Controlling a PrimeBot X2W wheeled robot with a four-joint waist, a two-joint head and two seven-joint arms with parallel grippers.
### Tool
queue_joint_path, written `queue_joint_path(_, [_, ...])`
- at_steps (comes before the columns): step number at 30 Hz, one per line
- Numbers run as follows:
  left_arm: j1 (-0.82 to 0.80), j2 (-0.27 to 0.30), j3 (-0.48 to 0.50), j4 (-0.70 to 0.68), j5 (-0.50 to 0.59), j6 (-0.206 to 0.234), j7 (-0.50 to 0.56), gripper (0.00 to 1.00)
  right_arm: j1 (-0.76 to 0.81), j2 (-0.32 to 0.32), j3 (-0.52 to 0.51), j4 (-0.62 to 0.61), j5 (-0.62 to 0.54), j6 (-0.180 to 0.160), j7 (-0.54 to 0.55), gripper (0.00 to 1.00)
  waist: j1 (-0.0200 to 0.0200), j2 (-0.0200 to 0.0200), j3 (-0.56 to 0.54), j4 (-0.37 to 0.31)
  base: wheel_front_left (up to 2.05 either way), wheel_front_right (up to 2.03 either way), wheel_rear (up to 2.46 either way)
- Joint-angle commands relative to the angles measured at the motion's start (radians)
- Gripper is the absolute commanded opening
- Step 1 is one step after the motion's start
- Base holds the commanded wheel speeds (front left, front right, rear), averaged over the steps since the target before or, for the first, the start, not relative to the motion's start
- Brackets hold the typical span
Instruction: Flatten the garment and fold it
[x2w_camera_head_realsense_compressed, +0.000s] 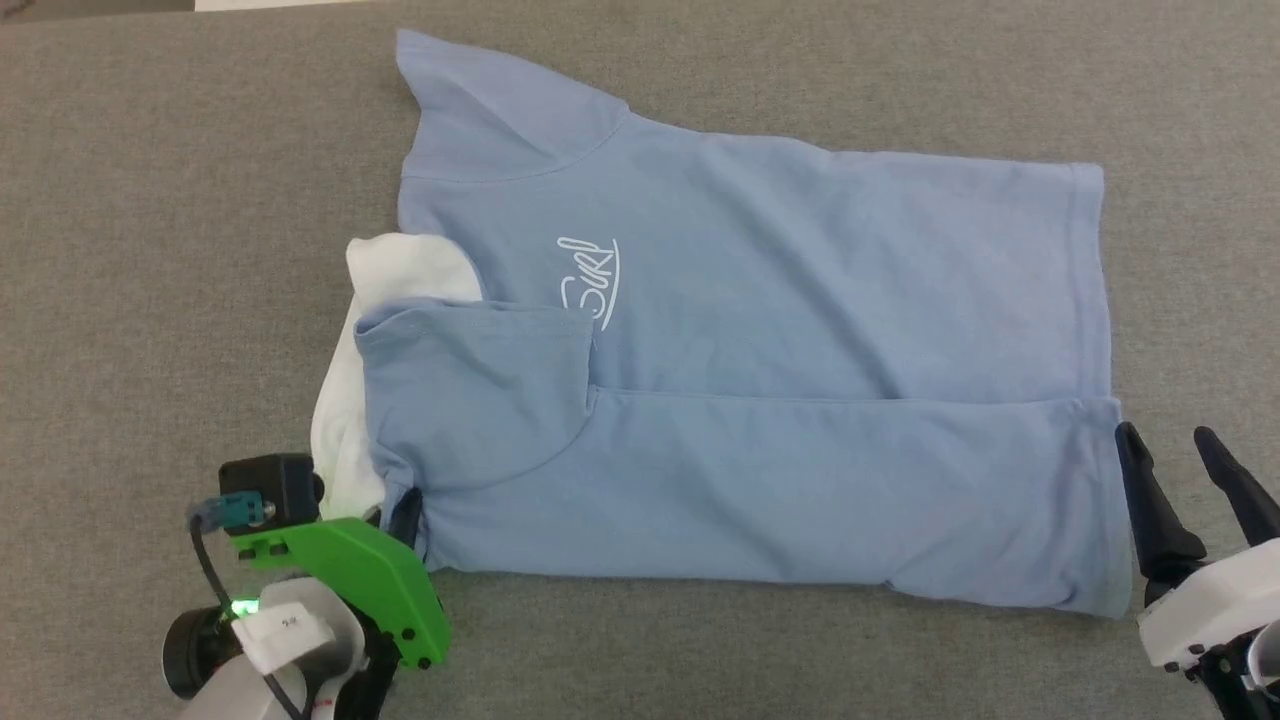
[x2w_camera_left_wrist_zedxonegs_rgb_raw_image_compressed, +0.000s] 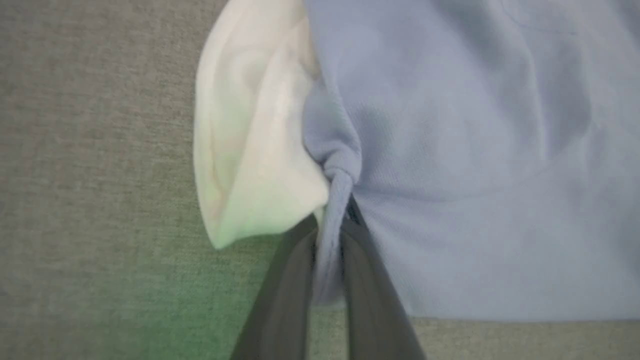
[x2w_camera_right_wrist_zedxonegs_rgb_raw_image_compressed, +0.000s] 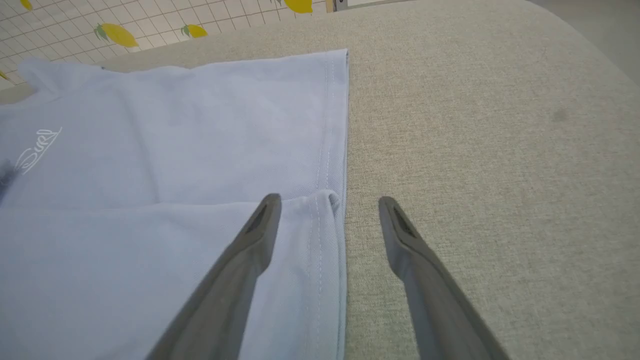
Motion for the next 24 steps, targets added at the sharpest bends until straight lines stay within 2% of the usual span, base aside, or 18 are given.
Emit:
queue_joint_path(1, [0.020,-0.002,0.001,0.000,-0.002,-0.006,-0.010,0.00,-0.013,-0.011,-0.002,-0.008,0.008,-0.002,0.021,1.00,0.0000,-0.0001,-0.006,0.000,0.00,0.00,0.00])
queue_joint_path(3, [0.039,0.004,0.017,-0.034,0.000,0.000,-0.032,0.00,0.002,-0.022,-0.007,-0.010,0.006,-0.002,0.077,1.00,0.0000,-0.0001,-0.010,0.001,0.00,0.00,0.00])
queue_joint_path(5, [0.067,0.009,0.030,-0.082,0.006,0.014,-0.055,0.00,0.043,-0.024,-0.011,-0.008,0.012,-0.002,0.207,1.00,0.0000,-0.0001,-0.009,0.009,0.00,0.00,0.00])
queue_joint_path(7, [0.076,0.005,0.031,-0.104,0.008,0.021,-0.062,0.00,0.063,-0.016,-0.017,-0.015,0.021,-0.002,0.266,1.00,0.0000,-0.0001,-0.003,0.015,0.00,0.00,0.00])
queue_joint_path(15, [0.063,-0.014,0.009,-0.113,0.015,0.024,-0.063,0.00,0.097,0.026,0.006,0.010,0.038,-0.002,0.379,1.00,0.0000,-0.0001,0.019,0.034,0.00,0.00,0.00])
queue_joint_path(16, [0.058,-0.016,0.008,-0.111,0.016,0.024,-0.063,0.00,0.099,0.028,0.014,0.015,0.040,-0.002,0.393,0.89,0.0000,-0.0001,0.020,0.037,0.00,0.00,0.00])
queue_joint_path(17, [0.053,-0.018,0.007,-0.108,0.017,0.024,-0.062,0.00,0.099,0.033,0.018,0.020,0.047,-0.002,0.407,0.28,0.0000,-0.0001,0.021,0.039,0.00,0.00,0.00])
queue_joint_path(18, [0.048,-0.019,0.006,-0.106,0.017,0.024,-0.062,0.00,0.097,0.038,0.022,0.023,0.055,-0.002,0.419,0.00,0.0000,-0.0001,0.020,0.040,0.00,0.00,0.00])
queue_joint_path(24, [0.044,-0.027,0.012,-0.087,0.017,0.026,-0.075,0.00,0.078,0.025,0.016,0.006,0.047,-0.002,0.415,0.00,0.0000,-0.0001,-0.011,0.040,0.00,0.00,0.00])
